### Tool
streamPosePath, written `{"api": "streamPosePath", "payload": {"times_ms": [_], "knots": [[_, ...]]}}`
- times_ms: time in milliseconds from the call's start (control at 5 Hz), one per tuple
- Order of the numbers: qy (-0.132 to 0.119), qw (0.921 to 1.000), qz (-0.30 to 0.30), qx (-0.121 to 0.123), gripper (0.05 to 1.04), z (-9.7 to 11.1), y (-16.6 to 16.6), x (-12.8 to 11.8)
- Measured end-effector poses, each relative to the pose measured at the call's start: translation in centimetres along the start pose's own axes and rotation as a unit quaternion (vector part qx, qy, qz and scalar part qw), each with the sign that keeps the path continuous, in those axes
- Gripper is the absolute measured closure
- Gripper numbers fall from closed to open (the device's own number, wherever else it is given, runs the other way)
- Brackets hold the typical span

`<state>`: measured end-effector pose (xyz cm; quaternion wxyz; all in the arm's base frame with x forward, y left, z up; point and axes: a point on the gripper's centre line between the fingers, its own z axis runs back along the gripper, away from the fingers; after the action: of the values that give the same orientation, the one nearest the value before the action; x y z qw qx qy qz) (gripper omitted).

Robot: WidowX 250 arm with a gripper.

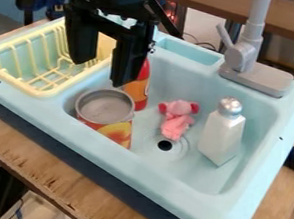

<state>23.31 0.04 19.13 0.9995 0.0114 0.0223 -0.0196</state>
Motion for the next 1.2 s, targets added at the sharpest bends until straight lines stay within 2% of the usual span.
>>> {"api": "streamPosePath", "payload": {"times_ms": [200,400,800,1000,1200], "knots": [[0.011,0.9999,-0.005,0.000,0.083,-0.5,0.0,0.0],[0.010,0.9990,-0.042,-0.004,0.083,-0.7,1.2,0.1],[0.025,0.9991,-0.022,-0.027,0.083,-3.3,4.4,1.7],[0.018,0.9988,-0.024,-0.038,0.083,-4.3,4.5,2.6],[0.012,0.9992,-0.014,-0.036,0.083,-4.7,4.4,2.8]]}}
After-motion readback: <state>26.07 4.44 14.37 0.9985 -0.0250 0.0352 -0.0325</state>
